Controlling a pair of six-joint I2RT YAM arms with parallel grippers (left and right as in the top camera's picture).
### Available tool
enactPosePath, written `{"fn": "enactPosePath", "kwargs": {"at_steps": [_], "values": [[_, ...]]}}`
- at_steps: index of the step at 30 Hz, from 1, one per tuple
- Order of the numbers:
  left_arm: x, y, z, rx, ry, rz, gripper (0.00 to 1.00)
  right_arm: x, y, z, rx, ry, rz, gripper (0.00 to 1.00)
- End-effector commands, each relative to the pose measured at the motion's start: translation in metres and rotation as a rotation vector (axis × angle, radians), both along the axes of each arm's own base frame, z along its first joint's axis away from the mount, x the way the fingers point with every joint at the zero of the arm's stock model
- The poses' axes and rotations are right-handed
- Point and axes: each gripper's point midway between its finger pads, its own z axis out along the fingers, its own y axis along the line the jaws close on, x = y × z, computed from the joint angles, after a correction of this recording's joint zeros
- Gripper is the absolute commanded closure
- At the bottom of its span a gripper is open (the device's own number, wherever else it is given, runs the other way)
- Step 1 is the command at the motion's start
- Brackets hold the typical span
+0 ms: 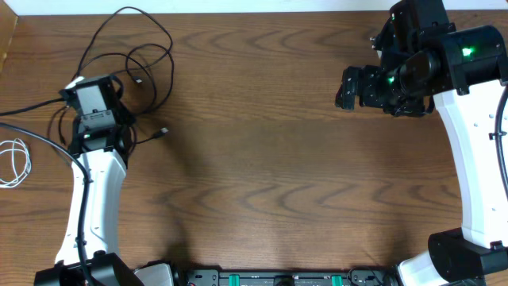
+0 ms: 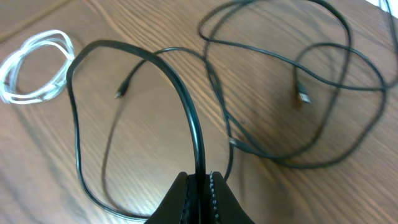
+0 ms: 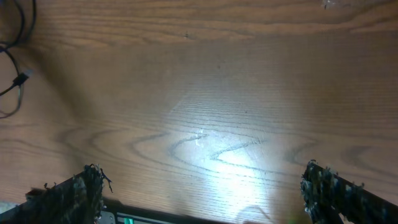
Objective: Untangle cables
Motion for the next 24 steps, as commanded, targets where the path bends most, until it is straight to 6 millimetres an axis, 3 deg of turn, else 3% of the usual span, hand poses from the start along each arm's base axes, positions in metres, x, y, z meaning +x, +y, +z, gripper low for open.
{"fn": "enactPosePath", "kwargs": {"at_steps": [1,10,15,16,18,21,24], "values": [[-0.006,0.022,-0.001,0.073,0.055,0.033,0.92,-0.002,0.001,0.004,-0.003,-0.014,0.014,0.01],[-0.005,0.05,-0.046,0.07,0.165,0.063,0.92,-0.002,0.001,0.004,-0.003,-0.014,0.014,0.01],[0.001,0.048,-0.058,0.05,0.183,0.029,0.91,-0.002,0.001,0.004,-0.003,-0.014,0.014,0.01],[0.003,0.044,-0.062,0.026,0.179,0.008,0.83,-0.002,0.001,0.004,-0.003,-0.014,0.014,0.01],[0.005,0.04,-0.065,0.005,0.176,-0.008,0.51,-0.002,0.001,0.003,-0.003,-0.014,0.014,0.01],[0.003,0.039,-0.067,-0.004,0.186,-0.002,0.17,-0.002,0.001,0.004,-0.003,-0.014,0.014,0.01],[-0.002,0.038,-0.07,-0.03,0.187,0.027,0.12,-0.002,0.001,0.003,-0.003,-0.014,0.014,0.01]]}}
